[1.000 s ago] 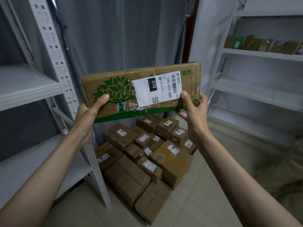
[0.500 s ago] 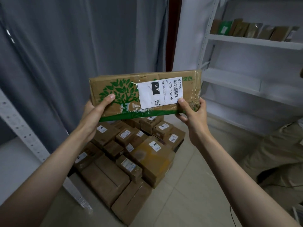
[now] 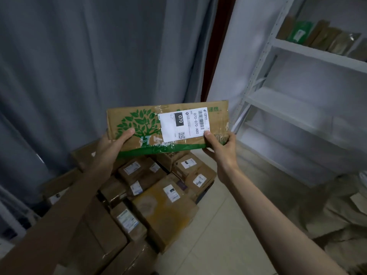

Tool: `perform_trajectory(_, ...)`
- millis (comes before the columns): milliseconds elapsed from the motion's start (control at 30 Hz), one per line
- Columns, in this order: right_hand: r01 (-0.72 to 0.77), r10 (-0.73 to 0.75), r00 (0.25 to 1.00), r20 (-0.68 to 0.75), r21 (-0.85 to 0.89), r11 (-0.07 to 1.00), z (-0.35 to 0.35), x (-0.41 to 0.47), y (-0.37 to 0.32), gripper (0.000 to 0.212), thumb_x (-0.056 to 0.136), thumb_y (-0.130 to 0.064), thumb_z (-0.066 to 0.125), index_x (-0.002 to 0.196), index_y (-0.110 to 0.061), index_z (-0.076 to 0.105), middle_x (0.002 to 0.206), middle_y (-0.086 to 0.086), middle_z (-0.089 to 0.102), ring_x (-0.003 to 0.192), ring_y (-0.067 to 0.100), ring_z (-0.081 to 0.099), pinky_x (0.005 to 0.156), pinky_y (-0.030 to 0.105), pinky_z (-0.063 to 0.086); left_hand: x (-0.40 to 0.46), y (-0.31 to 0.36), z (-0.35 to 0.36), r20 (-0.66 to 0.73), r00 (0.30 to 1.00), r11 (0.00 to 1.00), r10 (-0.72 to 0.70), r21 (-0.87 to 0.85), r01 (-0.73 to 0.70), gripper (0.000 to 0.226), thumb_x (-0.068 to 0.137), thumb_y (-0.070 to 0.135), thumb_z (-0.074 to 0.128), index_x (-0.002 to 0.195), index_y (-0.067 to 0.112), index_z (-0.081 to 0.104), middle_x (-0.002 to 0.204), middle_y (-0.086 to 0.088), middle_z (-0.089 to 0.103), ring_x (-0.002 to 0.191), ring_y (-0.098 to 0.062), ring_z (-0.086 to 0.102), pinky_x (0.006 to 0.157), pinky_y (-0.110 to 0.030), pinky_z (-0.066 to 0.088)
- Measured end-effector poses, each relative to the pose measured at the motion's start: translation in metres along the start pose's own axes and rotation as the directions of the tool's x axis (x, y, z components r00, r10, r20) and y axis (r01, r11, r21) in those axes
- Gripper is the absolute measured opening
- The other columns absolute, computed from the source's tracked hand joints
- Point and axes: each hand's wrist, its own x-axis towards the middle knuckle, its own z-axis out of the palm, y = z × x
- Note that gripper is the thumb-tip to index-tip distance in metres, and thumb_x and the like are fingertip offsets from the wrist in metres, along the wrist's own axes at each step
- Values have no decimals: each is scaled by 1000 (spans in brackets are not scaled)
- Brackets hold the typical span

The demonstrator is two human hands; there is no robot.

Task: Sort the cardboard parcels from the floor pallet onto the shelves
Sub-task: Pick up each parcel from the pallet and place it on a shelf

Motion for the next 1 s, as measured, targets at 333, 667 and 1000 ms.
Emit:
perform_trajectory(333, -115, 119, 988, 99, -42, 992, 30, 142, 41, 68, 86, -26, 79, 141, -15, 41, 128, 9, 66, 111, 24, 69, 92, 46, 60, 95, -42, 18, -106, 985, 991, -135, -1, 136, 86, 48, 65, 93, 121, 27, 69, 114, 1, 75, 105, -22, 72, 97, -48, 54)
perform_trajectory(667, -281, 326, 904, 275, -192, 940, 99, 290, 125, 32, 89, -19, 77, 112, -22, 55, 112, 4, 71, 98, 21, 74, 86, 39, 62, 171, -120, 27, -454, 872, 949, -184, 148, 278, 82, 56, 70, 82, 126, 30, 61, 106, 17, 75, 96, 0, 69, 87, -22, 51)
perform_trajectory(1000, -448, 636, 704, 317, -497, 743, 140, 428, 347, 80, 79, -34, 85, 144, -18, 41, 147, 11, 45, 126, 32, 56, 97, 49, 56, 253, -314, 30, -584, 672, 848, -456, -57, 526, 33, 85, 23, 79, 114, 21, 64, 93, 13, 78, 84, -1, 73, 65, -9, 53)
